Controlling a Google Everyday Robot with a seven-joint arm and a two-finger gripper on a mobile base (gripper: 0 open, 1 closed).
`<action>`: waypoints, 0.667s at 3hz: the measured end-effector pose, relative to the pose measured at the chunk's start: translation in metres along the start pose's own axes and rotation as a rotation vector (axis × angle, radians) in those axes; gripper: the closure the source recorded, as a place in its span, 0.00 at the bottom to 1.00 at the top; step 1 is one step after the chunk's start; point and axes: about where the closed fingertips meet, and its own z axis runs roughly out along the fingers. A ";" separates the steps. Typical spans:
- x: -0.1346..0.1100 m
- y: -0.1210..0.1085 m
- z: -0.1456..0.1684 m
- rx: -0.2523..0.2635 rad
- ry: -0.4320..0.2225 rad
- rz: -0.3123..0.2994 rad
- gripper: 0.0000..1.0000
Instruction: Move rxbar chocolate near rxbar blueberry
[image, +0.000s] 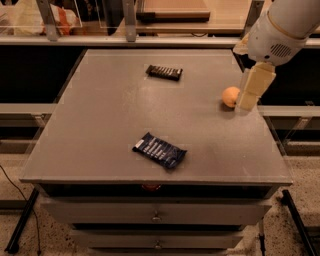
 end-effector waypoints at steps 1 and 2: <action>-0.023 -0.054 0.048 -0.008 -0.074 0.018 0.00; -0.043 -0.095 0.085 0.005 -0.140 0.083 0.00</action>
Offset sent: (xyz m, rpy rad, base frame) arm 0.1868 0.0606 -0.0608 0.2582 -0.0349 -0.1207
